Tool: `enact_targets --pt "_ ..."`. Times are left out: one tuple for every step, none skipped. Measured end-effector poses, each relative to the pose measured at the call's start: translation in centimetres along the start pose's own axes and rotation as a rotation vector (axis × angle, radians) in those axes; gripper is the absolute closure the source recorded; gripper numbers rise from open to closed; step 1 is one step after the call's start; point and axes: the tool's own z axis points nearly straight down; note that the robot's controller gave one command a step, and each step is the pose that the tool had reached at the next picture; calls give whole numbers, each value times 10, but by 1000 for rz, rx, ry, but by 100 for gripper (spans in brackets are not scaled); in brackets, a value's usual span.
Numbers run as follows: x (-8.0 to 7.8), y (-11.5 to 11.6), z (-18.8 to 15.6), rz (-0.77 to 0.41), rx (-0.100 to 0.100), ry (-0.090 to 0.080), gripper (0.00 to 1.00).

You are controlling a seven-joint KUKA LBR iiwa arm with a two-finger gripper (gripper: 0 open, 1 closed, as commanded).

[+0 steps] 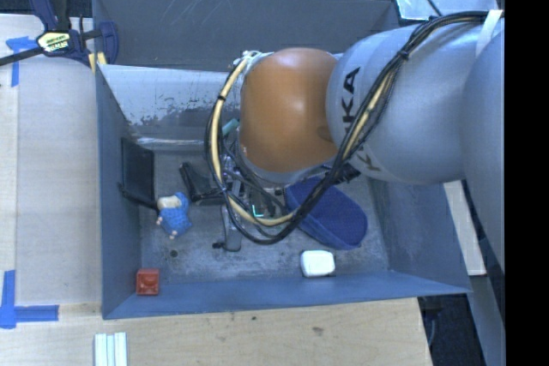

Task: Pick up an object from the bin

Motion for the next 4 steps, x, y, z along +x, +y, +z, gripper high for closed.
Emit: enact_targets --pt "-86 -47 107 -78 2 -7 0" --pt "-53 0 103 -106 -2 -5 0" --pt "-69 61 103 -630 -1 -11 0" --pt "-35 81 72 -1076 2 -7 0"
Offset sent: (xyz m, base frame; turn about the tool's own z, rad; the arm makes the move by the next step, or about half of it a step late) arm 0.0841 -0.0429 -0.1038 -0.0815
